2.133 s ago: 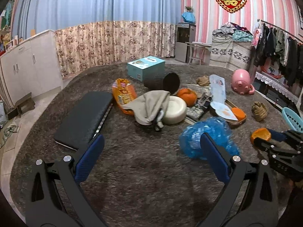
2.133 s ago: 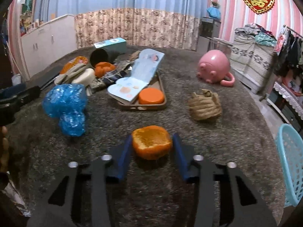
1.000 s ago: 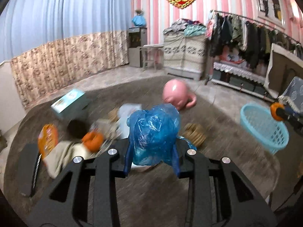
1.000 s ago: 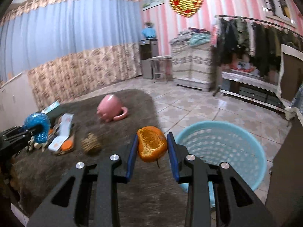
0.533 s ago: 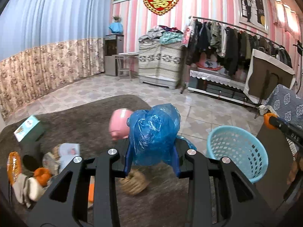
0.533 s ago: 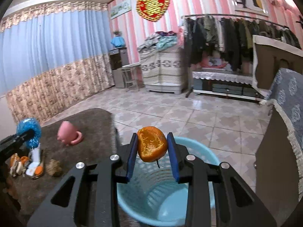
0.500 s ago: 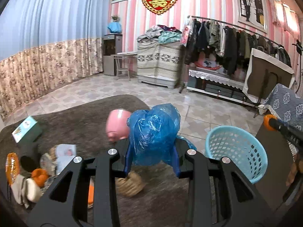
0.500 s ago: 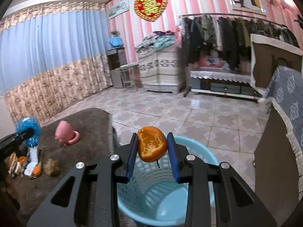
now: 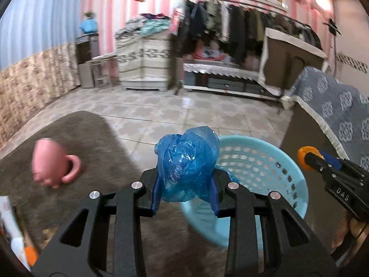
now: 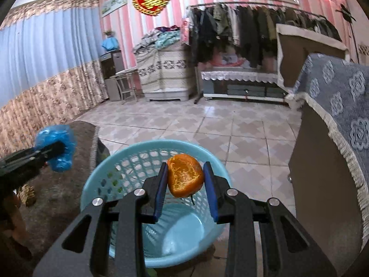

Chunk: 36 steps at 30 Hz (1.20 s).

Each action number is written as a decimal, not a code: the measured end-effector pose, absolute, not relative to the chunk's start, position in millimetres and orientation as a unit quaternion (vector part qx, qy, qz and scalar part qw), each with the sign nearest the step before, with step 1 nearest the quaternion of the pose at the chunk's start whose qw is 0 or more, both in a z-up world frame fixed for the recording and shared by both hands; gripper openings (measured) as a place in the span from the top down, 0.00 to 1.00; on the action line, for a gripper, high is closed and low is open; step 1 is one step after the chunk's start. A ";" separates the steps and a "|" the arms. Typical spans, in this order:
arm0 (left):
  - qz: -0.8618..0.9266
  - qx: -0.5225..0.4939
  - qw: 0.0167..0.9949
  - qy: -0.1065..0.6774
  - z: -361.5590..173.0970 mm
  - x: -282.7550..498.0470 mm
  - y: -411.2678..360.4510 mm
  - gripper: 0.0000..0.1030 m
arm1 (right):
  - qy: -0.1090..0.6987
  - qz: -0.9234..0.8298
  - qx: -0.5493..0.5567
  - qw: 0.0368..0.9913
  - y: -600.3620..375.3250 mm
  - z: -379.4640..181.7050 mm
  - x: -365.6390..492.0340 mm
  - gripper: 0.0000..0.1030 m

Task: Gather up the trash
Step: 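Carry both items over the blue basket and open both tools to drop them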

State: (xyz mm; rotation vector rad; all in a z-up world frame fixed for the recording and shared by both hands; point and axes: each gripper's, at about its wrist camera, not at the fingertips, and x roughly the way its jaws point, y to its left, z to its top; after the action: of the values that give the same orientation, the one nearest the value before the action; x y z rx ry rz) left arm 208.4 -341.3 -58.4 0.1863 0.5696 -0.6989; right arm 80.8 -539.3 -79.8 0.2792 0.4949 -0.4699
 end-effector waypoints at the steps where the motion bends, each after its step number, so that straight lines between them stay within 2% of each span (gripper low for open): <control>1: -0.342 0.093 0.893 0.277 -61.1 207.7 -347.3 0.69 | 0.244 -0.236 0.138 0.930 -542.9 -82.5 78.8 0.69; 8: -0.368 0.118 0.875 0.291 -82.0 209.3 -401.5 0.69 | 0.237 -0.261 0.168 0.921 -561.2 -90.6 64.5 0.69; 11: -0.360 0.128 0.878 0.288 -91.2 210.9 -415.5 0.65 | 0.241 -0.256 0.167 0.921 -559.4 -92.2 69.1 0.69; 12: -0.357 0.127 0.880 0.286 -93.0 211.1 -415.7 0.62 | 0.244 -0.254 0.167 0.921 -559.7 -94.2 69.7 0.69; 14: -0.350 0.117 0.883 0.289 -96.1 214.9 -410.5 0.40 | 0.249 -0.252 0.169 0.920 -563.2 -96.2 73.1 0.69; 20: -0.308 0.106 0.906 0.270 -83.2 219.6 -391.1 0.22 | 0.249 -0.242 0.174 0.922 -558.6 -97.5 82.1 0.69; 27: -0.263 0.070 0.921 0.277 -60.2 235.2 -345.9 0.16 | 0.249 -0.231 0.173 0.924 -545.7 -97.9 104.8 0.69; 29: -0.238 0.075 0.930 0.271 -57.7 234.6 -333.2 0.10 | 0.249 -0.233 0.174 0.924 -540.2 -97.6 111.2 0.69; 36: -0.196 0.072 0.944 0.256 -45.1 226.5 -291.7 0.09 | 0.249 -0.232 0.160 0.927 -518.2 -95.2 130.2 0.65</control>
State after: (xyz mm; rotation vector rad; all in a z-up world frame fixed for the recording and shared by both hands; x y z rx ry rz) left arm 226.5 -291.7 -45.1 0.1467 0.5221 -0.3999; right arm 130.2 -518.2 -95.2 0.3276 0.5098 -0.4750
